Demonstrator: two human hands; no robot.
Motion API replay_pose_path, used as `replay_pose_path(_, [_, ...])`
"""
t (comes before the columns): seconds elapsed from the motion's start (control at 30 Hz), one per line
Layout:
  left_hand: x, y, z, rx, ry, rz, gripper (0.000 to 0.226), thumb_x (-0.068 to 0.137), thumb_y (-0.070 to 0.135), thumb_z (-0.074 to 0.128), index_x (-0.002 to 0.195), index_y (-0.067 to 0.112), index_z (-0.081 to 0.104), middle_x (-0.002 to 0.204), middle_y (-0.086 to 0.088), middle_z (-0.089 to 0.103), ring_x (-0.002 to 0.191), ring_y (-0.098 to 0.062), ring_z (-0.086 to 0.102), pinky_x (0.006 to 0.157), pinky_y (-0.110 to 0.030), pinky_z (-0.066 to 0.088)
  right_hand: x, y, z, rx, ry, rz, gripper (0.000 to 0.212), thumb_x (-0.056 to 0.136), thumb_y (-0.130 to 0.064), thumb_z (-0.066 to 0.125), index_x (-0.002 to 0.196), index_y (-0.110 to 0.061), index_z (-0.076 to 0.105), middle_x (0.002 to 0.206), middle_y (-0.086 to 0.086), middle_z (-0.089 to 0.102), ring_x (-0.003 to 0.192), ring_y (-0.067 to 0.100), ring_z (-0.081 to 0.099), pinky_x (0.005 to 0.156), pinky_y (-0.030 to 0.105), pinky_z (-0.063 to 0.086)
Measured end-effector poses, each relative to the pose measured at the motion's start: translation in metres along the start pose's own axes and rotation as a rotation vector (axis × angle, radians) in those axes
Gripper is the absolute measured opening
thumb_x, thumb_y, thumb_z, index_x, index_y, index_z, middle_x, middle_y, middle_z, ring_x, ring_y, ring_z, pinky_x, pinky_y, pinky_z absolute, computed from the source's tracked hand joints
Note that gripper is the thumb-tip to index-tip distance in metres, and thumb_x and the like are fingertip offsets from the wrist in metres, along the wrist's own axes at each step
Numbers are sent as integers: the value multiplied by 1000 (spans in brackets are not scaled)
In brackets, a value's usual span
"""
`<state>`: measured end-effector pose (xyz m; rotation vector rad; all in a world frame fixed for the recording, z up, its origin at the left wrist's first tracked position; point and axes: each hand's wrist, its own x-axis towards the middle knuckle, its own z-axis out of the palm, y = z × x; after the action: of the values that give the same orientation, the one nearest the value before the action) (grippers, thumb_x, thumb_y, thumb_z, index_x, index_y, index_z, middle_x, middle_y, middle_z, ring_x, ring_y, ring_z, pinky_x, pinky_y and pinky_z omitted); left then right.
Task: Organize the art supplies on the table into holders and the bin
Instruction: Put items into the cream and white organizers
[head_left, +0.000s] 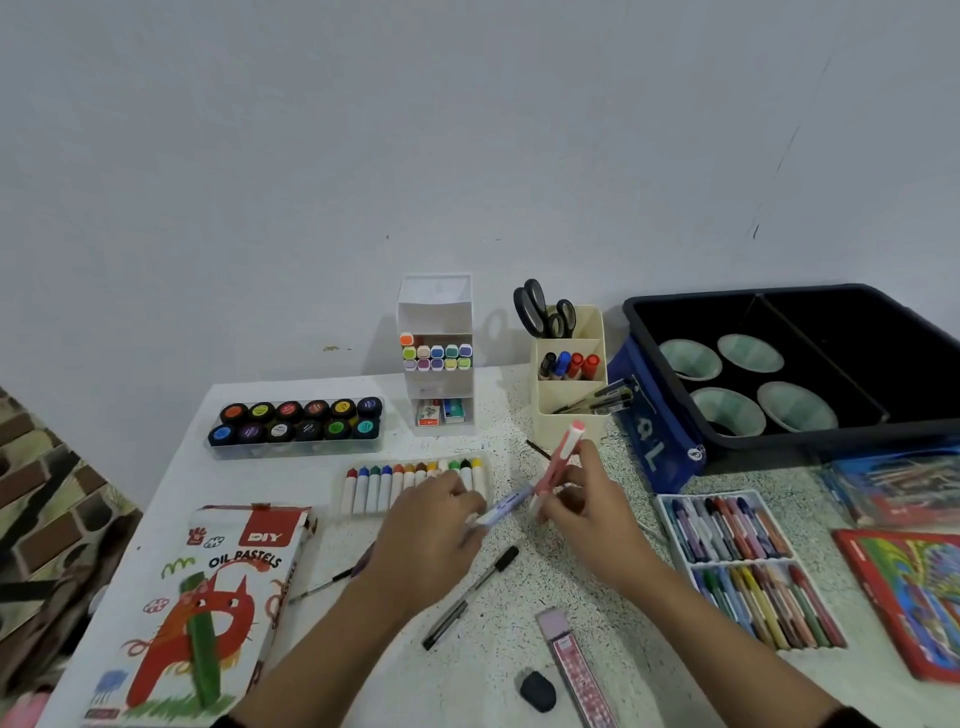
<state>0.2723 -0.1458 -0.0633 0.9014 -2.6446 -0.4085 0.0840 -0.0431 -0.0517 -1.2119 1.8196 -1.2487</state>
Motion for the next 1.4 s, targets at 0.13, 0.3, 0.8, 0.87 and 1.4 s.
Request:
replay_pose_path(0.13, [15,4,14,176,-34,25,22,93,38,58,111,29,67,105,7,60,98,-17,58,83,-33,37,7,-4,-6,154,45,92,33,98,-8,60,119,-25,43,94,6,75,71,22,73,60,34,54])
replay_pose_path(0.3, [18,-2,16,208,-39,57,14,79,38,55,82,31,67,77,12,60,71,-12,60,71,-33,42,11,-6,-14,296,57,145,13,100,-8,54,112,-13,52,92,11,74,68,24,70,63,35,48])
replay_pose_path(0.8, [19,-3,-114,-465,360,-233,7,90,22,71,94,27,67,83,11,72,73,-11,70,65,-25,60,36,-66,-3,147,96,-236,8,102,-14,54,106,-21,52,94,-2,74,87,15,72,79,40,59])
replay_pose_path(0.87, [20,-5,-130,-531,468,-226,10,89,19,73,94,27,70,82,11,73,75,-13,72,66,-25,60,44,-79,3,162,94,-303,7,103,-17,52,107,-22,49,94,-1,73,87,17,72,76,39,58])
replay_pose_path(1.4, [42,-8,-153,-601,687,-42,16,85,26,77,87,20,62,87,11,74,81,-16,72,74,-22,57,96,-128,22,12,236,-534,15,91,-22,74,90,-14,62,85,-8,73,79,15,71,72,43,56])
